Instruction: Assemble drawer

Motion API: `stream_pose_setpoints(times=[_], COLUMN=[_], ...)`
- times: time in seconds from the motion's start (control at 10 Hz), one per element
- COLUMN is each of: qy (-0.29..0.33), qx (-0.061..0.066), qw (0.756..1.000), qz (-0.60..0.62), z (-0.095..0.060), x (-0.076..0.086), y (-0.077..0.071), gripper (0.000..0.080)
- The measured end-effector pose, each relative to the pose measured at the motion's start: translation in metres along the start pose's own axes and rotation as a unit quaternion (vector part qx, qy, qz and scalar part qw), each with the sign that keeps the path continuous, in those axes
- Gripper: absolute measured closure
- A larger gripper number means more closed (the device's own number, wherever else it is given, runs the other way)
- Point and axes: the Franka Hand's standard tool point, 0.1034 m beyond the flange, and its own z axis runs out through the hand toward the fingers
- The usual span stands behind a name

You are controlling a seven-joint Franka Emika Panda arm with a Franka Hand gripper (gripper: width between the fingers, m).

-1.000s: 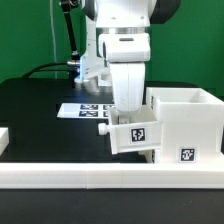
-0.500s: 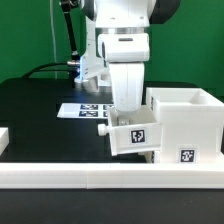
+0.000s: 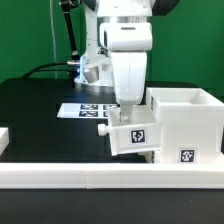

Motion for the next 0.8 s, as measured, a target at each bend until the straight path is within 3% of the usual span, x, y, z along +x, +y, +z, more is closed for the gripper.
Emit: stream_pose_setpoints(times=[0.2,0.4,0.6,0.8], qy=[-0.011,-0.013,-0.005,0.002], qx=[-0.001,-0.003,0.005,0.012], qw=[1.0,1.0,1.0,1.0], qz=[-0.003,-0.013,-0.021,-0.018], z=[-0.023,-0.03,-0.012,0.007], x=[-0.018,-0.043,-0.061,-0.067], y=[0.009,0.02,0.025,0.03], gripper=[0.0152,0.0151,0.0151,0.0151])
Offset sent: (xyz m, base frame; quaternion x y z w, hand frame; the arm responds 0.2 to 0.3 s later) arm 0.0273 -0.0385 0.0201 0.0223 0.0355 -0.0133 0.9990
